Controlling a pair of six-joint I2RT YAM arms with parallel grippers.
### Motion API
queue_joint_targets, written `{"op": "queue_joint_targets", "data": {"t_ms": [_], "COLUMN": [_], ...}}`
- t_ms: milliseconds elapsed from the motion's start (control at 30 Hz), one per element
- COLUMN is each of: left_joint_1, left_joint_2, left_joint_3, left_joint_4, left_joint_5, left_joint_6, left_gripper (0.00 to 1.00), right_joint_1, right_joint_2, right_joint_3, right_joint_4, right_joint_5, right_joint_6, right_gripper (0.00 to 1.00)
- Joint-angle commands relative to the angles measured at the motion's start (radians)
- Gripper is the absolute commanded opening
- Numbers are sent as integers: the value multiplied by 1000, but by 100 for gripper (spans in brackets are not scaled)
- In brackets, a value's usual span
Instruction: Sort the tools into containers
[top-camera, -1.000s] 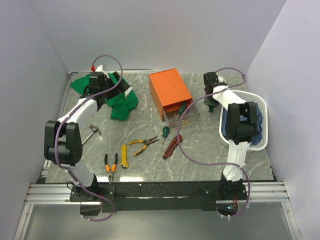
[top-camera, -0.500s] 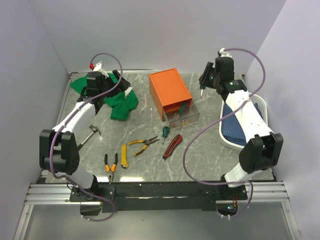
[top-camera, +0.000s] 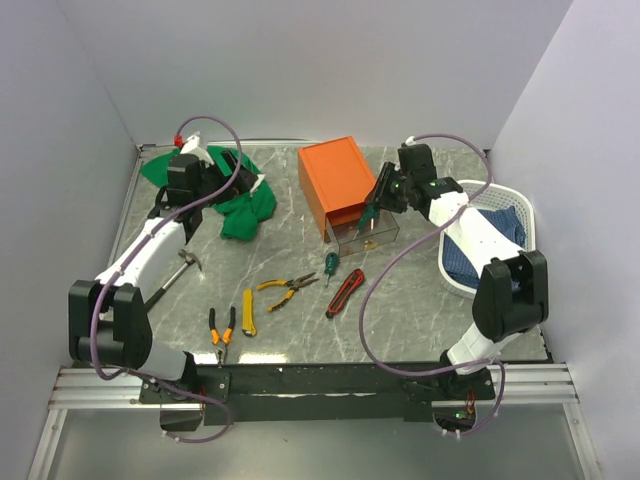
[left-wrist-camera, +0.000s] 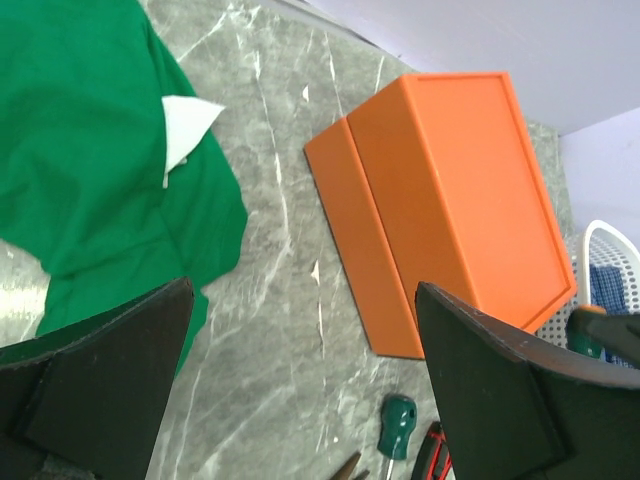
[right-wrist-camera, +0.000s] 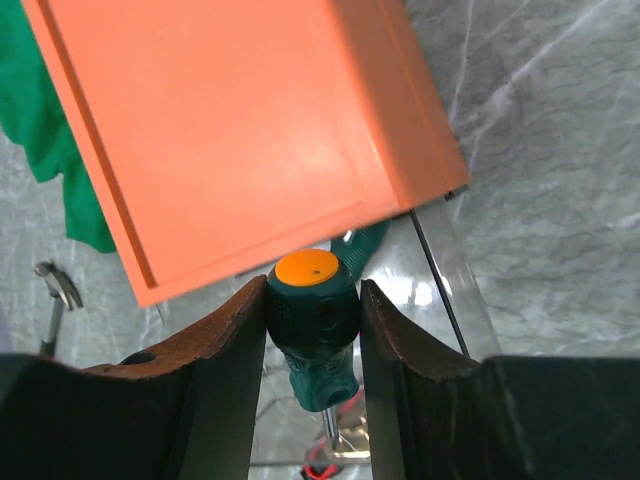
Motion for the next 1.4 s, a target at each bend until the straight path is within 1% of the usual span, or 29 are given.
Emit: {"op": "queue_joint_targets", "data": {"t_ms": [0,33,100,133,267,333,400,433,500,600,700,733,800,833,933,967,1000,1067,1100,1133,1200,1233,1367], "left_joint_1": [5,13,19,25,34,34,34,33,31,18,-9,-16,-22,-32,-56,-67,-78,-133,-154,-192,-226,-266,-329], "left_joint_2": [-63,-66,-73,-73,-62,-56,-40,-33,-13,16,41,47,53,56,38,24,12,-42,-57,-68,-80,-79,17], "left_joint_3": [-27,-33,-36,-38,-30,-16,-7,5,17,51,77,80,76,71,25,11,-5,-100,-136,-203,-258,-289,-266], "left_joint_4": [32,34,37,38,46,49,52,57,58,58,58,58,51,34,-50,-70,-95,-75,-39,-26,44,87,100], "left_joint_5": [0,2,4,4,10,16,19,23,30,31,30,42,68,83,121,172,175,159,157,162,163,143,67], "left_joint_6": [9,8,3,0,-11,-14,-20,-21,-20,-9,11,14,34,51,133,153,160,132,88,62,2,0,-12], "left_gripper": [100,99,99,99,99,99,99,99,99,99,99,100,100,100,99,98,98,97,97,96,94,93,88], "right_joint_1": [13,16,19,20,20,19,8,5,-10,-26,-24,-22,-18,0,31,39,42,42,40,40,43,47,43], "right_joint_2": [24,19,1,-8,-44,-62,-79,-85,-101,-134,-179,-191,-220,-231,-278,-286,-298,-305,-308,-311,-326,-331,-337], "right_joint_3": [66,61,51,44,52,74,84,86,86,72,20,0,-38,-48,-87,-94,-112,-127,-135,-137,-152,-158,-169], "right_joint_4": [8,4,-7,-13,-65,-82,-96,-99,-90,-44,8,22,24,16,1,-6,-3,11,8,8,8,13,16], "right_joint_5": [13,14,18,27,70,83,76,67,47,-8,-74,-108,-238,-269,-346,-348,-331,-293,-291,-326,-338,-331,-239], "right_joint_6": [58,66,74,81,95,66,52,38,22,-61,-225,-324,-432,-527,-655,-667,-660,-631,-630,-638,-652,-650,-634], "right_gripper": [13,21,31,39,52,58,60,64,66,66,66,67,68,70,73,74,75,75,75,75,75,75,76]}}
